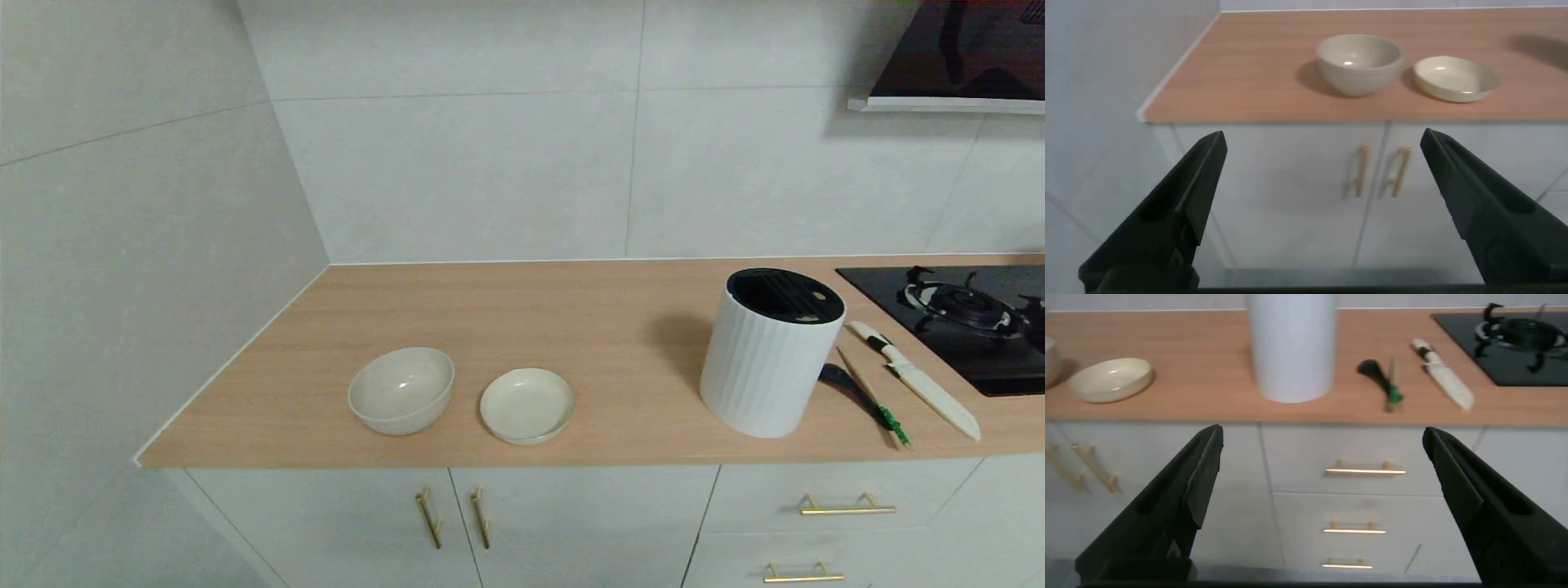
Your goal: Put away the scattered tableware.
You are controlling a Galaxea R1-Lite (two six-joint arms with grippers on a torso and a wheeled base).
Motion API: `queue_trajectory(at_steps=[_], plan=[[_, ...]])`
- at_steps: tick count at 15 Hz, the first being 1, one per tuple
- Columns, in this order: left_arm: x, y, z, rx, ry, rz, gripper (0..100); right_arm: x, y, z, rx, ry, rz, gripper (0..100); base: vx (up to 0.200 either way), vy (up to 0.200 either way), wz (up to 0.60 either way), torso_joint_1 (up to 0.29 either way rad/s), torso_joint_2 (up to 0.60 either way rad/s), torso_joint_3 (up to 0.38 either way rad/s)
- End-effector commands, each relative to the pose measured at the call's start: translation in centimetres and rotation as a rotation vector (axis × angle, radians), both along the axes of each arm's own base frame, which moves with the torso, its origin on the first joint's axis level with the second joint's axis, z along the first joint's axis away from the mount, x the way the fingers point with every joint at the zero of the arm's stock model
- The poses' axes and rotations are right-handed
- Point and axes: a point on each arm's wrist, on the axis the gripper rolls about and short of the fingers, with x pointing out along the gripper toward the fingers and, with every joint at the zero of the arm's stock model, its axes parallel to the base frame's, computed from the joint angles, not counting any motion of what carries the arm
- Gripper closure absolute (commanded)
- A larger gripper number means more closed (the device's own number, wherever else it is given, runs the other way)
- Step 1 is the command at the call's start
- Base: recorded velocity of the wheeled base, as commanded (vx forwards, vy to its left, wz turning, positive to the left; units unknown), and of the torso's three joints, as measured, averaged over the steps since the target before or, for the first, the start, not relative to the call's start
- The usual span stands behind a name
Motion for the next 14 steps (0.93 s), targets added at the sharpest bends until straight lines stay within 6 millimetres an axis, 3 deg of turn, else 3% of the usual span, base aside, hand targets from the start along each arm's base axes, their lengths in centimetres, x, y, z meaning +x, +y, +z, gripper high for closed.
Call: queue_trajectory(at_steps=[1, 9, 14], plan=[[0.0, 0.0, 0.0, 0.0, 0.0, 0.0, 0, 0.01, 0.0, 0.01, 0.0, 0.001, 0.001, 0, 0.0, 0.2, 0.0, -0.002, 0.0, 0.002], [0.0, 0.0, 0.0, 0.0, 0.0, 0.0, 0, 0.01, 0.01, 0.01, 0.0, 0.001, 0.004, 0, 0.0, 0.2, 0.0, 0.002, 0.0, -0.001], [0.0, 0.0, 0.0, 0.0, 0.0, 0.0, 0, 0.01, 0.0, 0.01, 0.0, 0.001, 0.001, 0, 0.0, 0.0, 0.0, 0.0, 0.0, 0.0]])
